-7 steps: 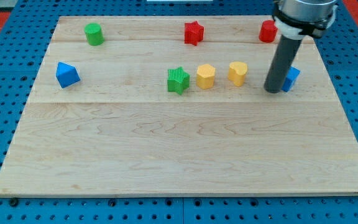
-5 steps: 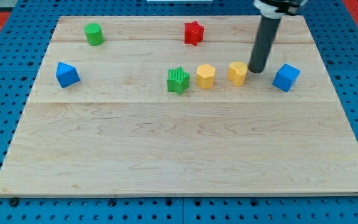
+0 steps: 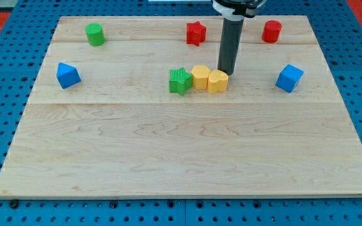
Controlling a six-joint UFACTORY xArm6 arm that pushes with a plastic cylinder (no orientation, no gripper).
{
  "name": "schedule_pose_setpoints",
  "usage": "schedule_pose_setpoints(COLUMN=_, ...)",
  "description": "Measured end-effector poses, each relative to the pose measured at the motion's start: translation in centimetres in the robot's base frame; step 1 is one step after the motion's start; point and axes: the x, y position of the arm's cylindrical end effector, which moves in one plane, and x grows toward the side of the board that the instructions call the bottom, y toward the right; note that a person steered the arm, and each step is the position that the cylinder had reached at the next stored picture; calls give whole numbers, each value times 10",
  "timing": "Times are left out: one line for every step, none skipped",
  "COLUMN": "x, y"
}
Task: Move the yellow heart towards the bottom center
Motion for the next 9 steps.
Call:
schedule_pose_setpoints(x=28, y=-15)
schedule_pose_setpoints(x=56, y=-31)
schedule_pose_setpoints(x=58, y=-32)
schedule_pose_setpoints(x=58, y=-32)
schedule_pose_setpoints(x=75, y=-35)
schedule_pose_setpoints(x=106, y=-49)
schedule_pose_setpoints(x=107, y=-48)
schedule_pose_setpoints(x=112, y=-18)
schedule_pose_setpoints(x=128, y=-52)
